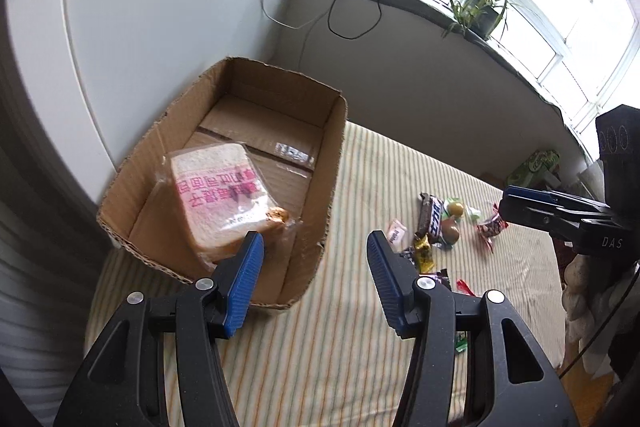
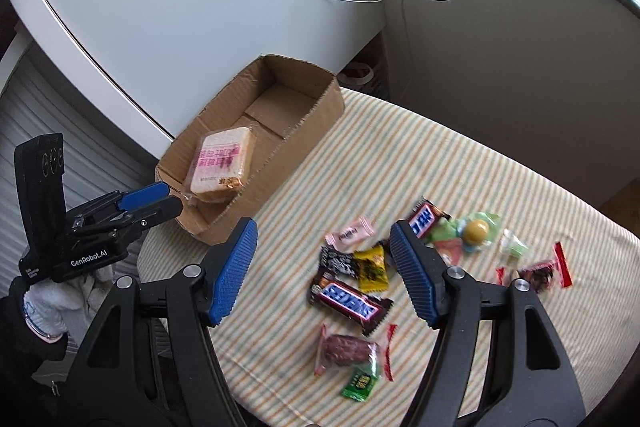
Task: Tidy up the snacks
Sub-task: 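Grasp the red-wrapped pastry with the left gripper while the right gripper grasps the green candy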
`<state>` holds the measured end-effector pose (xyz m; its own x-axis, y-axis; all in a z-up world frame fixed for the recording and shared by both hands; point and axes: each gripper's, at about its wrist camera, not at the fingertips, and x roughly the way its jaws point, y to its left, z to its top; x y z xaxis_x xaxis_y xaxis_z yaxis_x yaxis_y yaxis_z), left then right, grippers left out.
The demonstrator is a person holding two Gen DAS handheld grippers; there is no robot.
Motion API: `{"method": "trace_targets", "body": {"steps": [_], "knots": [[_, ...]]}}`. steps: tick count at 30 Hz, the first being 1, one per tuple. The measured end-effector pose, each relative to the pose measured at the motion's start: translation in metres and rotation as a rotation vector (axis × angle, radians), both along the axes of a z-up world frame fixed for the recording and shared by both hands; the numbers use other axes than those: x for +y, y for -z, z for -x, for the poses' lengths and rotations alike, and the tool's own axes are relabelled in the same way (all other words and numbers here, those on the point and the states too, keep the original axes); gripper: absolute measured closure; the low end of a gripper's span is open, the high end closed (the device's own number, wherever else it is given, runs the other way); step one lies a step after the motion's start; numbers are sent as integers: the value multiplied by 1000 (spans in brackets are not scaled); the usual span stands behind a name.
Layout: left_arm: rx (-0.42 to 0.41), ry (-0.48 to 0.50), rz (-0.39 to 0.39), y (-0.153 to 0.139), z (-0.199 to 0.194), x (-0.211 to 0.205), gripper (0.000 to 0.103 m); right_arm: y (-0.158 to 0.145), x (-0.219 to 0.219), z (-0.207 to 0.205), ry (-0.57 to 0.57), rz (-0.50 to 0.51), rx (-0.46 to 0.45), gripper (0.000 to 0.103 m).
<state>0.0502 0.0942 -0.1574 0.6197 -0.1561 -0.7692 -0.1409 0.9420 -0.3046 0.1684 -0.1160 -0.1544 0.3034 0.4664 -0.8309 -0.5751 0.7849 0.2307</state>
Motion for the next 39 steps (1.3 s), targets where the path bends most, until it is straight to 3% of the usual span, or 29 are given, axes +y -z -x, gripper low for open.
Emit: {"method": "trace_targets", "body": {"steps": [6,15,19,23,27,39], "knots": [[28,121,19,7,0,-34,50,23,-43,26,105,123,1,31],[71,304,47,15,-9,-89,50,80,-63,73,128,123,106,31],[97,405,36,24,-12,-116,50,96,-60,83,132,116,128,42],[125,480,18,34,-16,-138,54,106,-56,85,143,124,129,44],[144,526,9,42,-21,-150,58,112,-54,87,145,129,136,53],[187,603,-27,61,-29,-171,61,118,-45,86,163,125,139,53]]}}
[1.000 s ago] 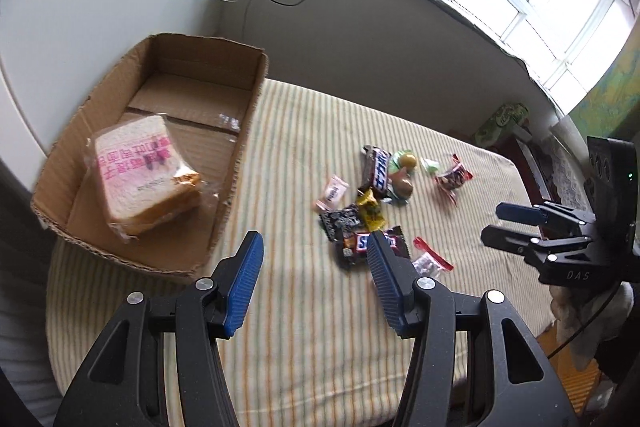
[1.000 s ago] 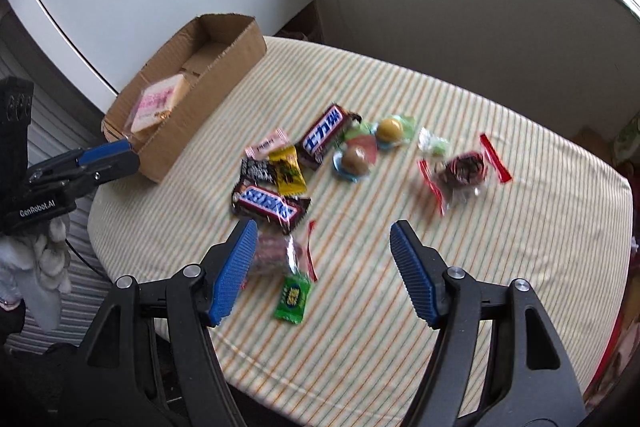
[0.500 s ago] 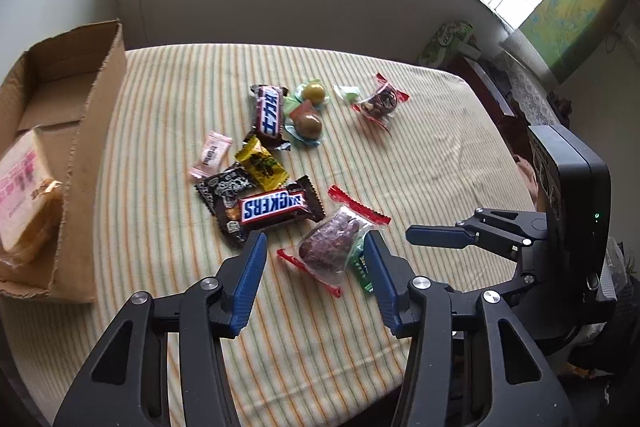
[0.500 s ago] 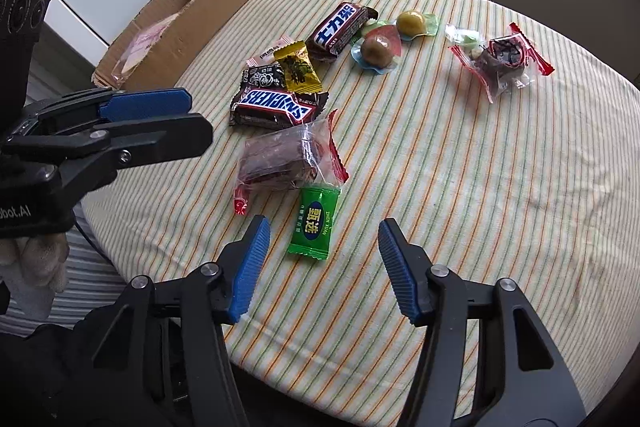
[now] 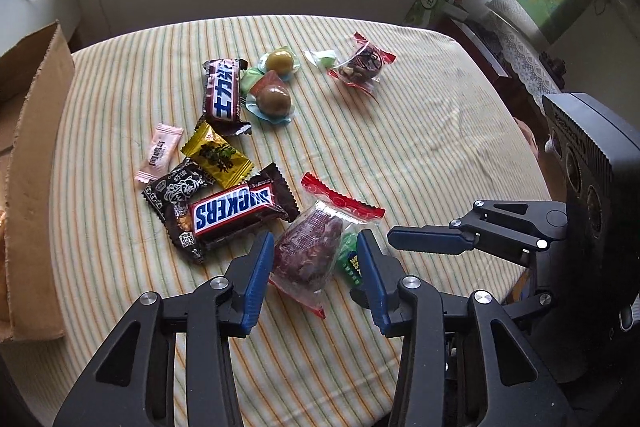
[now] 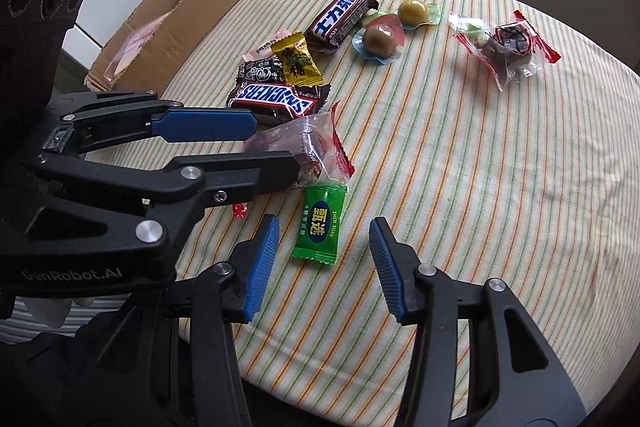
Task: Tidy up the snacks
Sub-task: 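Grasp the red-wrapped pastry with the left gripper while the right gripper grasps the green candy, then carry the pastry and green candy toward the cardboard box with both grippers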
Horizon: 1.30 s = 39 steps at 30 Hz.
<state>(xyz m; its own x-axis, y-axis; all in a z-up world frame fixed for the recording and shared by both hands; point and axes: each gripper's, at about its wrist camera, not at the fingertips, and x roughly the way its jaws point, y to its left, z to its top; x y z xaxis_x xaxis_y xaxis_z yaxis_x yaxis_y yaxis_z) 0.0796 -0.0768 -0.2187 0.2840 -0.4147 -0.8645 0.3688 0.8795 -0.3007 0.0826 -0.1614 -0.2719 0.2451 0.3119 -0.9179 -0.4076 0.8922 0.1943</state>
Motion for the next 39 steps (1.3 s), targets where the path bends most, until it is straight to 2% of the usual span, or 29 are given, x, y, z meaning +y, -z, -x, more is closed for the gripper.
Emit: {"method": "trace_targets", "body": {"steps": [9,12,16,23,25,32,34,36,37,39], "knots": [[27,8,-12,14,-2,1,65,7,7,-6,3,58,25,60],[46,-15,23,18,-2,5,69,7,9,-7,-7,76,16,63],[43,-31,35,17,0,7,70,8,7,-9,-6,99,9,76],[40,-43,37,14,5,10,71,6,-3,-11,11,79,18,83],[40,-45,39,14,8,11,71,5,-7,-11,23,66,24,91],[43,-79,49,13,13,14,71,6,-12,-14,40,67,53,89],[36,-91,58,10,15,17,71,7,-4,-17,33,76,43,79],[29,-101,68,6,17,21,72,7,5,-17,21,106,27,73],[26,-106,71,5,18,23,72,7,10,-17,9,110,21,67],[20,-120,75,2,20,28,72,8,18,-17,-15,135,6,64]]}}
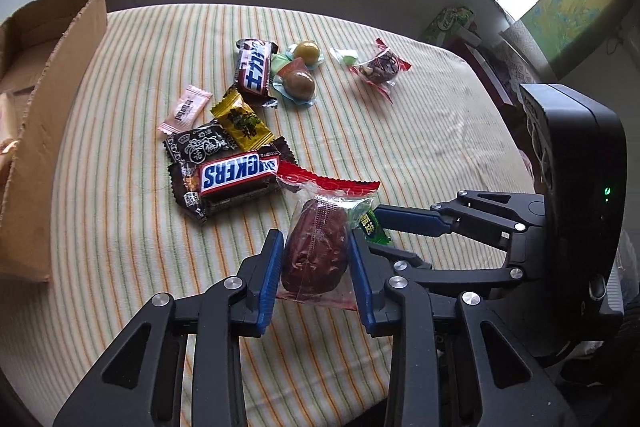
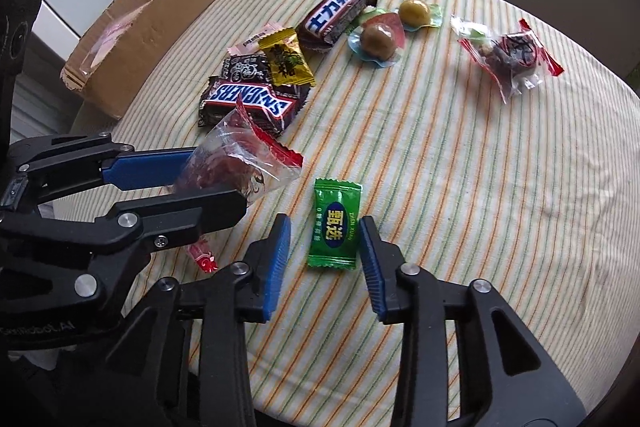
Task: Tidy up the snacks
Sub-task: 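Carry the pastry and green candy toward the cardboard box with both grippers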
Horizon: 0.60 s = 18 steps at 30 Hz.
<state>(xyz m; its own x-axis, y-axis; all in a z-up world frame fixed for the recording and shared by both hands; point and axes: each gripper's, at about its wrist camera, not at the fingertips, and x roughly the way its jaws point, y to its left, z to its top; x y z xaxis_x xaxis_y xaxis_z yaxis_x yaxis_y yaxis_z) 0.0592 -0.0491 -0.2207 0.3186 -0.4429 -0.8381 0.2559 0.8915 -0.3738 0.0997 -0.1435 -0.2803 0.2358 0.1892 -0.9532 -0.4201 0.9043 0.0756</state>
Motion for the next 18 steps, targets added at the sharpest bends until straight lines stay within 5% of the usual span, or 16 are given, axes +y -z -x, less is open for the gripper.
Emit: {"method": "trace_targets", "body": {"steps": [3,6,18], "knots": [[-3,-28,6,-1,3,9,72,1,6,-2,-23,23,-10,66],[-5,-56,14,-2,6,18,72,1,4,-4,-31,41,-16,80],[-31,-131,42,-14,13,34,72,-19,-12,-6,26,-58,-2,82]]}}
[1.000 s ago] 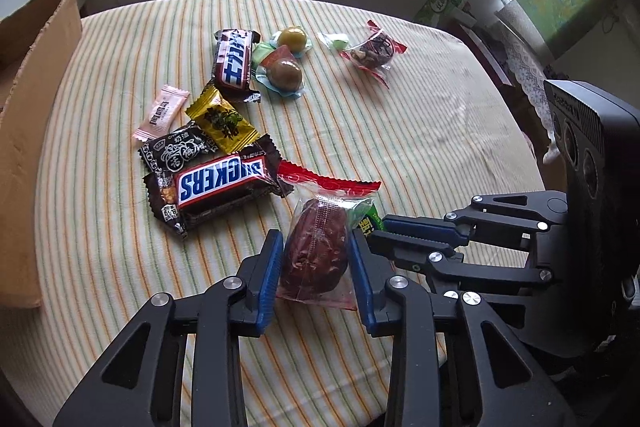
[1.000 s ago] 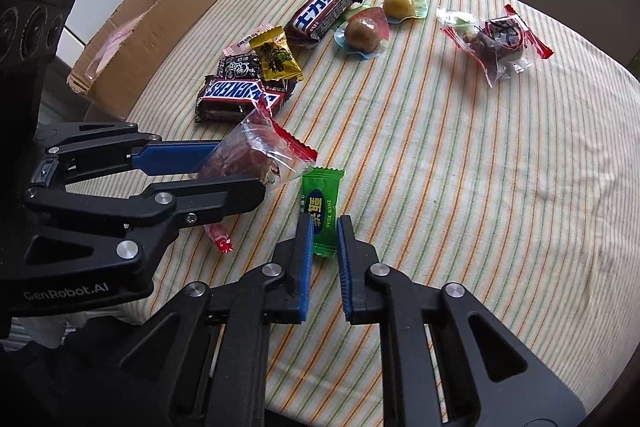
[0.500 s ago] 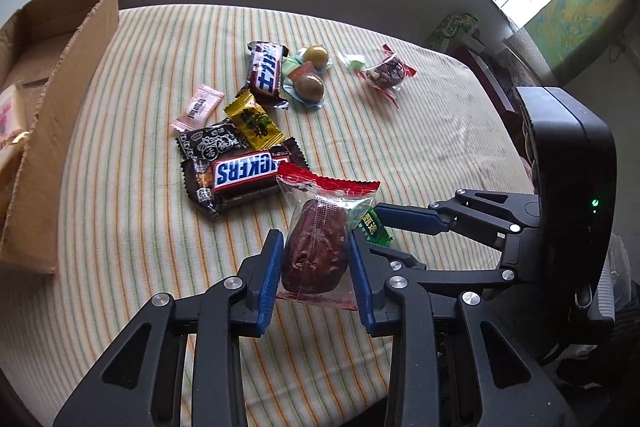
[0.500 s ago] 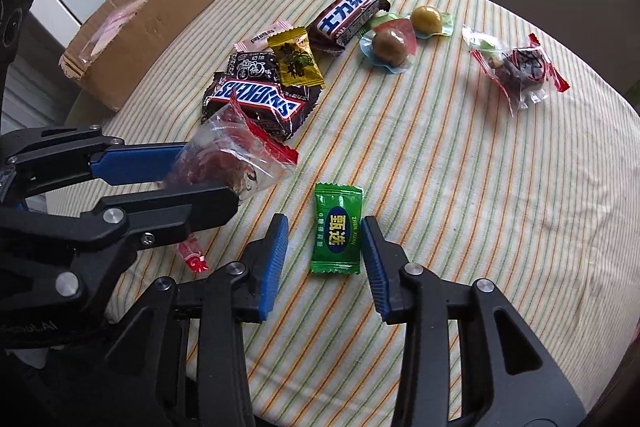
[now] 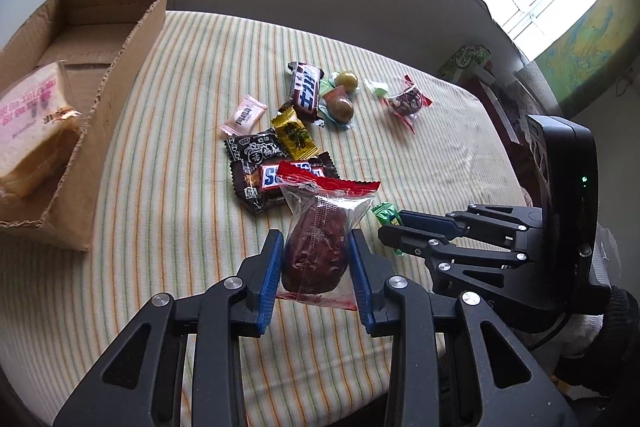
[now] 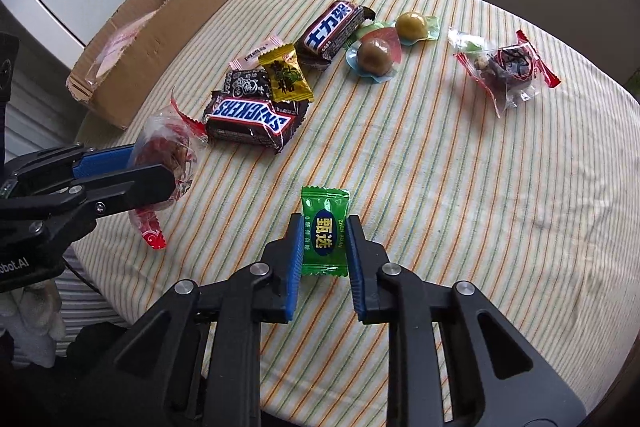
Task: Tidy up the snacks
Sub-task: 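Carry the pastry and green candy toward the cardboard box with both grippers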
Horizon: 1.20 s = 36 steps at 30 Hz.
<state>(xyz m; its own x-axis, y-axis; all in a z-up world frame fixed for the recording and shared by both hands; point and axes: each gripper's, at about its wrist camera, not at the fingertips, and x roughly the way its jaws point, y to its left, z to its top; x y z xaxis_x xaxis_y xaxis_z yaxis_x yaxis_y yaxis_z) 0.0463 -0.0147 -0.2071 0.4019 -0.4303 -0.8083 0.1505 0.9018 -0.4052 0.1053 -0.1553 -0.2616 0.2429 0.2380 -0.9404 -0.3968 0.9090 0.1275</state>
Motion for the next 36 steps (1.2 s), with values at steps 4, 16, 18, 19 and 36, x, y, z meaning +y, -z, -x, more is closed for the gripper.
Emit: {"method": "trace_targets", "body": {"steps": [4,16,18,19,36], "knots": [[-20,-23,0,-8,0,7,72,-16,0,-3,-1,-28,-21,82],[-91,-115,-5,-37,-4,40,72,-61,39,-31,-61,-88,-103,82],[-101,-133,-8,-41,-5,47,72,-69,47,-35,-79,-91,-116,82],[-106,-141,-9,-42,-6,50,72,-72,52,-38,-89,-91,-125,82],[-152,-278,-50,-56,-26,116,72,-97,153,-94,-235,-92,-192,82]]}}
